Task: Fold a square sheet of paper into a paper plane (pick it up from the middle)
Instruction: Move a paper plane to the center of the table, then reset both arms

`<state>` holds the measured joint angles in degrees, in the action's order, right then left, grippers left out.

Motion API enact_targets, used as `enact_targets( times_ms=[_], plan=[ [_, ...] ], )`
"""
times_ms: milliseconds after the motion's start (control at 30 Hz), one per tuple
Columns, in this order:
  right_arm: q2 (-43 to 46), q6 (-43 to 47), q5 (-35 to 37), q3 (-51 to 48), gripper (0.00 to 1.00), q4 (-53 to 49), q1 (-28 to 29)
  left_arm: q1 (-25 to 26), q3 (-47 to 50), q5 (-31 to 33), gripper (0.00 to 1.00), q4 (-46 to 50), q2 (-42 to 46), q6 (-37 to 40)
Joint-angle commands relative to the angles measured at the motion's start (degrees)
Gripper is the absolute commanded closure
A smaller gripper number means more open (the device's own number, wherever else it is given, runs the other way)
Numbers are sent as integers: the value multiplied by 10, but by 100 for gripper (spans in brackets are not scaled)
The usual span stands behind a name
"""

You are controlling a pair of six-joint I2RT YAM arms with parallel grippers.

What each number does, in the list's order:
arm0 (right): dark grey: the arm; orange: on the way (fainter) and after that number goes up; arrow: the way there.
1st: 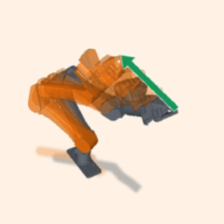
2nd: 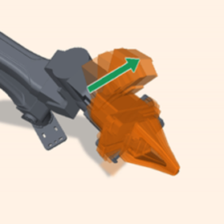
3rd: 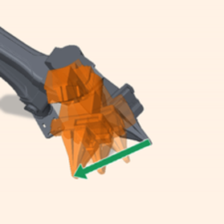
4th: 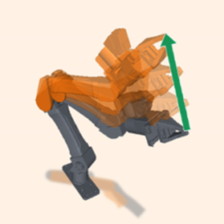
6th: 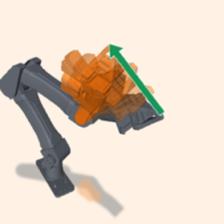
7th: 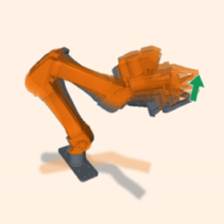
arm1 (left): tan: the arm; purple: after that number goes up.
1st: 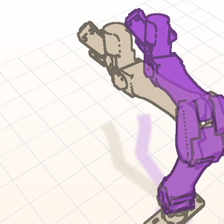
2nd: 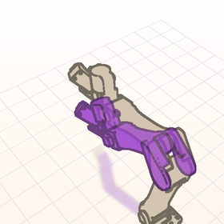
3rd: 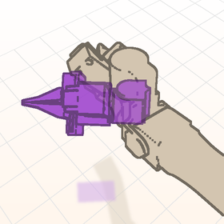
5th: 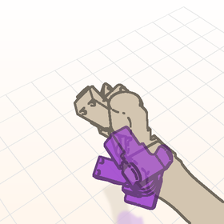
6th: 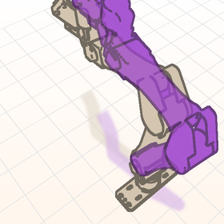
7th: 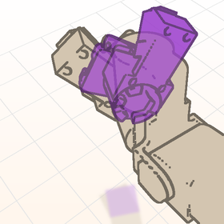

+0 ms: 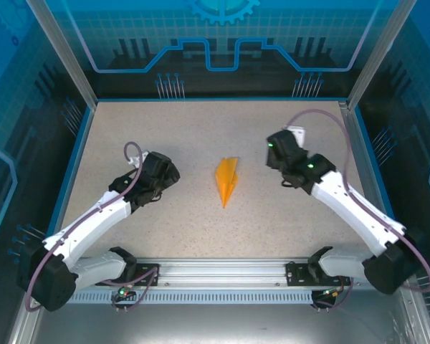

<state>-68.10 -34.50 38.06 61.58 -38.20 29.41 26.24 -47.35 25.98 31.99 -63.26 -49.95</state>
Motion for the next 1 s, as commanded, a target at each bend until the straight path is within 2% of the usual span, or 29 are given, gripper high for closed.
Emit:
enact_targets(
  times_ms=[0,67,167,267,333,400,500,533,633,733,833,867,967],
  plan=[
    [55,74,30,-106,30,118,-52,-21,5,99,9,20,17,57],
    [90,98,9,-168,27,174,-89,-37,4,125,6,14,20,87],
    [110,130,-112,-199,27,201,-143,-57,1,140,5,6,20,123],
    [84,130,-143,-210,28,198,-180,-77,11,167,2,-20,7,155],
    [64,165,-163,-224,30,232,-206,-96,32,174,1,-66,3,185],
    [53,210,-150,-261,29,310,-212,-120,61,174,1,-122,-1,199],
    [23,278,-163,-312,26,454,-216,-145,108,177,1,-244,-28,252],
    [8,290,-172,-314,25,475,-218,-149,112,178,1,-270,-42,269],
    [-59,326,-197,-305,25,526,-220,-154,85,161,1,-275,-82,300],
    [-111,352,-214,-309,25,605,-221,-154,95,168,1,-344,-118,354],
    [-123,361,-257,-332,24,707,-225,-158,137,167,1,-450,-141,396],
    [-133,363,-291,-340,24,727,-232,-159,157,164,1,-498,-147,407],
    [-151,377,-336,-362,24,779,-236,-164,200,121,1,-627,-164,453]
  ],
)
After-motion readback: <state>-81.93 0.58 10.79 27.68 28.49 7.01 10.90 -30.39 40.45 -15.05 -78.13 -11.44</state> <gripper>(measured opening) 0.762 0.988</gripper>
